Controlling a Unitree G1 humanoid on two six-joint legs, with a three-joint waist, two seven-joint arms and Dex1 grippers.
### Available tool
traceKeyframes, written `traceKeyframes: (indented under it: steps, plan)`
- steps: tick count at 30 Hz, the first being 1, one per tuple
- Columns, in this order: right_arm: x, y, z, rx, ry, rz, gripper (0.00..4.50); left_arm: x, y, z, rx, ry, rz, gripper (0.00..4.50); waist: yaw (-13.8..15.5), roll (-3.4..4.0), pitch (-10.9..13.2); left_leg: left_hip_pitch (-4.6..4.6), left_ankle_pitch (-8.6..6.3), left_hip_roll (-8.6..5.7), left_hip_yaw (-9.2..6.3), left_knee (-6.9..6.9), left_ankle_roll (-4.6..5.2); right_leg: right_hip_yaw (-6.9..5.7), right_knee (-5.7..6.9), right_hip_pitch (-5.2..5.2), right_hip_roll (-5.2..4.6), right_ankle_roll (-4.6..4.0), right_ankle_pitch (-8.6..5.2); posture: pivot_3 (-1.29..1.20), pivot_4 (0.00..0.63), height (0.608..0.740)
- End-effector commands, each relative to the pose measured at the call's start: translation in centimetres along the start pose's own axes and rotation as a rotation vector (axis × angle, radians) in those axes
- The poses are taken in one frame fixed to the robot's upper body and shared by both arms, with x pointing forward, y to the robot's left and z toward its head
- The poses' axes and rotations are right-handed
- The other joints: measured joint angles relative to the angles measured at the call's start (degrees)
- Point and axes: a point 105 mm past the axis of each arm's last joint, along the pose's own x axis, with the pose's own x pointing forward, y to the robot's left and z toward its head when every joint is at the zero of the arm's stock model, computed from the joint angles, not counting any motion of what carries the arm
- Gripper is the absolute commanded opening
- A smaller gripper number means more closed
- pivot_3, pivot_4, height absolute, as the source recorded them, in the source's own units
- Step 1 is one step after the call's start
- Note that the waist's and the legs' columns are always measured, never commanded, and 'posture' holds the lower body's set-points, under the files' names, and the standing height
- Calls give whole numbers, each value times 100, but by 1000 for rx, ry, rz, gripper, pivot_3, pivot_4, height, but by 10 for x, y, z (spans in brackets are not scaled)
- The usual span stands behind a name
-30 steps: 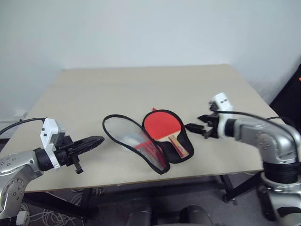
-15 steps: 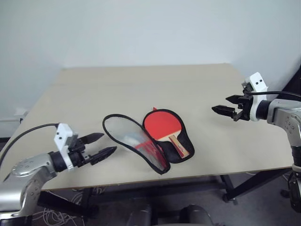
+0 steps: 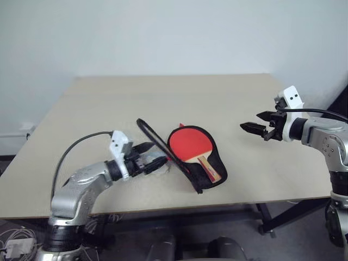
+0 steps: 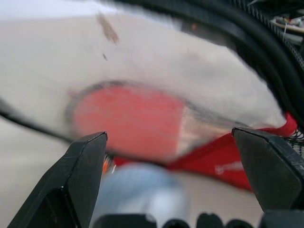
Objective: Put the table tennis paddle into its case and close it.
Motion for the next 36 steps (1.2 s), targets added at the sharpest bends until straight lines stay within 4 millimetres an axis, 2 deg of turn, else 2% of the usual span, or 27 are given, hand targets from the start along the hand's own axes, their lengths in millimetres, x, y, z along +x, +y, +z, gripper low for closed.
traceKeyframes:
  steps: [1, 5, 7, 10, 12, 14, 18, 20, 24, 26, 30, 33, 36]
  plan:
    - [-10, -8, 23, -38, -77, -46, 4500, 26, -4, 0, 31, 16, 13, 4480, 3, -1, 0, 0, -2, 0, -1, 7, 4, -1, 1, 4, 1, 2, 1, 0, 0, 706]
    - [-10, -14, 26, -36, -84, -69, 4500, 67, -11, -1, 66, 18, 32, 4480, 6, -2, 0, -8, -21, -4, -2, 21, 47, -1, 5, 3, -1, 4, 2, 0, 0, 706]
    - [-10, -13, 26, -37, -87, -69, 4500, 77, -13, 2, 76, 4, 37, 4480, 3, -2, 0, -9, -20, -6, -1, 24, 49, 1, 5, 4, -2, 8, 4, 0, 0, 706]
    - [-12, -12, 26, -36, -88, -68, 4500, 82, -15, 9, 75, -31, 36, 4480, -11, -2, 0, -9, -16, -3, 5, 26, 49, 4, 4, 1, -2, 10, 5, 0, 0, 706]
    - [-13, -13, 24, -34, -85, -74, 4500, 80, -14, 15, 77, -55, 38, 4480, -4, -2, 0, -9, -15, 0, 6, 26, 49, 4, 4, -1, -1, 11, 5, 0, 0, 706]
    - [-14, -14, 23, -30, -83, -77, 4500, 75, -16, 34, 13, -123, 32, 4480, -2, -3, 1, -9, -19, 3, 3, 26, 51, 0, 4, -1, -1, 10, 5, 0, 0, 706]
    - [-15, -14, 21, -26, -79, -80, 4500, 57, -20, 72, -218, -246, -34, 4480, -1, -6, 3, -18, -30, 2, -8, 39, 61, -3, 4, 0, -9, 10, 5, 0, 0, 706]
    - [-16, -14, 20, -26, -77, -78, 4500, 46, -22, 80, -278, -230, -58, 4480, -2, -6, 3, -20, -31, 1, -11, 44, 62, -3, 4, 1, -11, 11, 6, 0, 0, 706]
    - [-15, -13, 18, -22, -71, -73, 4500, 24, -45, 95, -472, -219, -216, 4480, -4, -8, 4, -19, -18, -1, -11, 44, 42, 0, 4, 3, -8, 16, 5, 0, 0, 706]
    - [-13, -11, 16, -18, -68, -67, 4500, 18, -52, 88, -551, -177, -253, 4480, -3, -13, 7, -19, -15, -1, -11, 47, 38, 4, 4, 5, -9, 17, 5, 0, 0, 706]
    - [-11, -9, 15, -12, -68, -58, 4500, 10, -59, 50, -686, -38, -230, 4480, -4, -13, 8, -10, -16, -3, -10, 47, 35, 6, 5, 14, -8, 20, 7, 0, 0, 706]
    - [-9, -7, 15, -8, -67, -49, 4500, 9, -62, 22, -844, 43, -187, 4480, 5, -16, 9, -10, -17, -5, -10, 47, 33, 8, 6, 14, -8, 19, 7, 0, 0, 706]
    - [-8, -5, 13, -4, -65, -44, 4500, 13, -68, 8, -945, 77, -155, 4480, 7, -20, 11, -10, -17, -9, -12, 48, 33, 9, 4, 16, -13, 17, 7, 0, 0, 706]
